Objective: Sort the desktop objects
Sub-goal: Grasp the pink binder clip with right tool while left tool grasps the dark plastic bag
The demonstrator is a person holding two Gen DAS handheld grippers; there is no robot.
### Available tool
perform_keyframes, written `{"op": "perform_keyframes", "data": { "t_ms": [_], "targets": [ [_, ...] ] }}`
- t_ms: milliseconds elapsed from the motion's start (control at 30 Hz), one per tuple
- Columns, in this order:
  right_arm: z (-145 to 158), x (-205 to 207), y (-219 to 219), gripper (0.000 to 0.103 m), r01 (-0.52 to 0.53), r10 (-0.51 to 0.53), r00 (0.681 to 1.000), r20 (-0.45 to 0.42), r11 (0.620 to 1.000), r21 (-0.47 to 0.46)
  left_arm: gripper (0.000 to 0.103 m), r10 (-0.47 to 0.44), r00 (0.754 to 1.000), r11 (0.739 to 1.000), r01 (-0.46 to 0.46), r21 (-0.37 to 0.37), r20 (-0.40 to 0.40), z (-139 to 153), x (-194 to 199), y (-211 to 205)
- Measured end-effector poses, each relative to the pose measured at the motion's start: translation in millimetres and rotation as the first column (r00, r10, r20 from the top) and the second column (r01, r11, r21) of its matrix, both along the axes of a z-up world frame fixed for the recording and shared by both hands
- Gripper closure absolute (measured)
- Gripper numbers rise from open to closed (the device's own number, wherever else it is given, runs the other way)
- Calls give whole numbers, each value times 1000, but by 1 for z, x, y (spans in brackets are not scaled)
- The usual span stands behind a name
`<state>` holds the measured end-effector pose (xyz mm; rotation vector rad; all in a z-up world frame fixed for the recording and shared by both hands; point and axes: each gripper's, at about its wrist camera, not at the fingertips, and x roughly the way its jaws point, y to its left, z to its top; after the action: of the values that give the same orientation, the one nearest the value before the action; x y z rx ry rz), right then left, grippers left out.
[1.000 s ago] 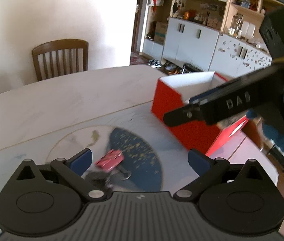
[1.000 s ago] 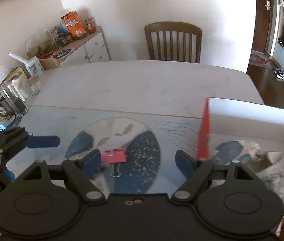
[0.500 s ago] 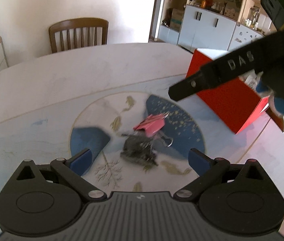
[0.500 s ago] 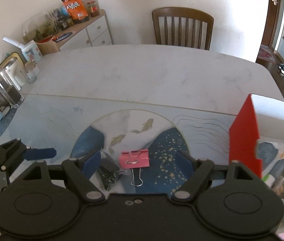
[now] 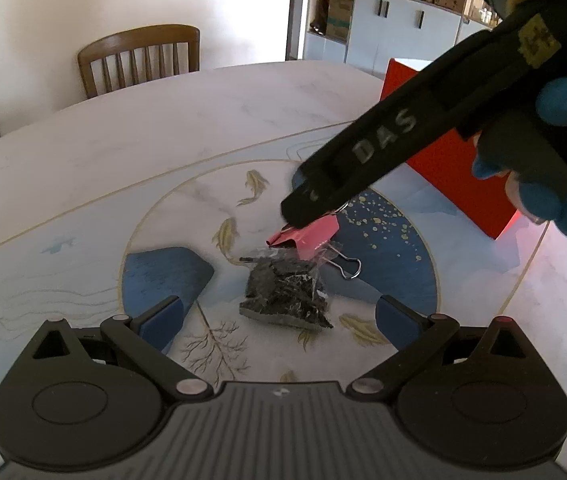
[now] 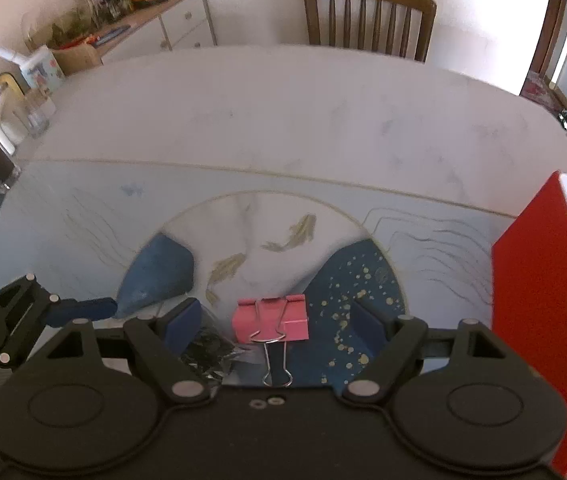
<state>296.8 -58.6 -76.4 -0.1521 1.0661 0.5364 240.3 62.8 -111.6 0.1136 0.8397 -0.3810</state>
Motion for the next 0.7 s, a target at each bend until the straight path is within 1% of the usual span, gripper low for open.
{"op": "perform_keyframes", "data": {
  "t_ms": [233, 400, 633, 700],
  "targets": [
    [-21, 9, 5, 22, 0, -1, 999, -38, 1000, -18, 1, -4, 1000, 1000, 4, 18, -11, -13, 9, -4],
    [-32, 15, 7, 22, -1, 0, 998, -58, 1000, -25, 1, -21, 1000, 998, 20, 60, 18, -22, 9, -10],
    [-37, 20, 7, 22, 6, -7, 998, -64, 1000, -21, 2, -48, 998, 996, 46, 75, 27, -26, 14, -17],
    [-38, 21, 6, 23, 7, -8, 998, -67, 1000, -20, 4, -53, 998, 996, 51, 78, 32, -27, 15, -19]
  ]
}}
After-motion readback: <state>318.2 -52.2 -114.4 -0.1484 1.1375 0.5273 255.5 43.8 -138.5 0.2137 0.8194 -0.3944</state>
